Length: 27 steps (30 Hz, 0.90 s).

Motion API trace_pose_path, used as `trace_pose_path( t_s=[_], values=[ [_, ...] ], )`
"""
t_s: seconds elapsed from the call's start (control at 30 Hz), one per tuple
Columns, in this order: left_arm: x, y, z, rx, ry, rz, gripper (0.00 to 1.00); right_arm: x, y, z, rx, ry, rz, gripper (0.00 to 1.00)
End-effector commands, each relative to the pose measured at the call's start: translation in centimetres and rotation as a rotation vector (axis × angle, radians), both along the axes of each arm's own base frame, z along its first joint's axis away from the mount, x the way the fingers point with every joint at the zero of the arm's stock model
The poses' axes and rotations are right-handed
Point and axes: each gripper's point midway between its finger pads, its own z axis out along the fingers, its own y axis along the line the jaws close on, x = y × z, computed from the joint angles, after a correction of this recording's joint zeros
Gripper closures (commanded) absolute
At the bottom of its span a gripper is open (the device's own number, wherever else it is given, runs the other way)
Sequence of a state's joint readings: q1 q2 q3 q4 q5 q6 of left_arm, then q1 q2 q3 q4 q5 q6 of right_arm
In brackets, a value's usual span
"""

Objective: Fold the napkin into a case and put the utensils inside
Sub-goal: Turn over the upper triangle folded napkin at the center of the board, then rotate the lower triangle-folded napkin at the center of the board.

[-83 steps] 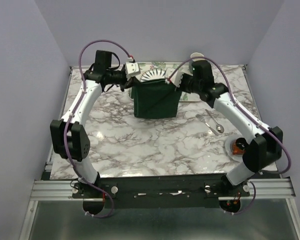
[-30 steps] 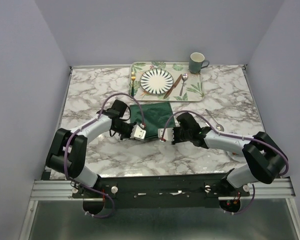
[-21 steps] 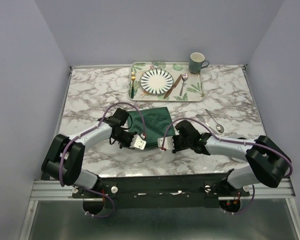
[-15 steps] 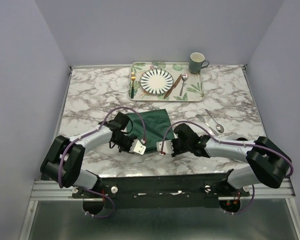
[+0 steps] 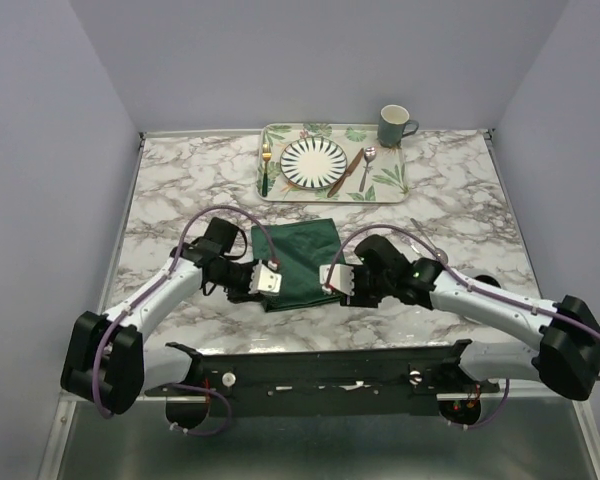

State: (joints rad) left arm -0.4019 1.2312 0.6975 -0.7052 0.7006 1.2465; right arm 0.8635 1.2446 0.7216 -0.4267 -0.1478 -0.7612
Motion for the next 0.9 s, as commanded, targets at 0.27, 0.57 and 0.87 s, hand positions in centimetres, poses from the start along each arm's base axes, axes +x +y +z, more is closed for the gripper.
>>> trace_pose_path(
  t_s=[0.27,0.57,0.87],
  values=[
    [3.5,0.0,4.6,-0.233,0.285,0.5,0.5,0.7,-1.1,2.0,0.101,0.496,-0.434,0.59],
    [0.9,-0.9,1.1,-0.046,0.141,0.369,0.49,0.6,-0.1,1.0,0.146,0.733,-0.621,0.6],
    [-0.7,-0.9,-1.5,0.061,0.098,0.299,0.48,1.1,0.7,-0.5,0.134,0.947,-0.786,0.58]
  ],
)
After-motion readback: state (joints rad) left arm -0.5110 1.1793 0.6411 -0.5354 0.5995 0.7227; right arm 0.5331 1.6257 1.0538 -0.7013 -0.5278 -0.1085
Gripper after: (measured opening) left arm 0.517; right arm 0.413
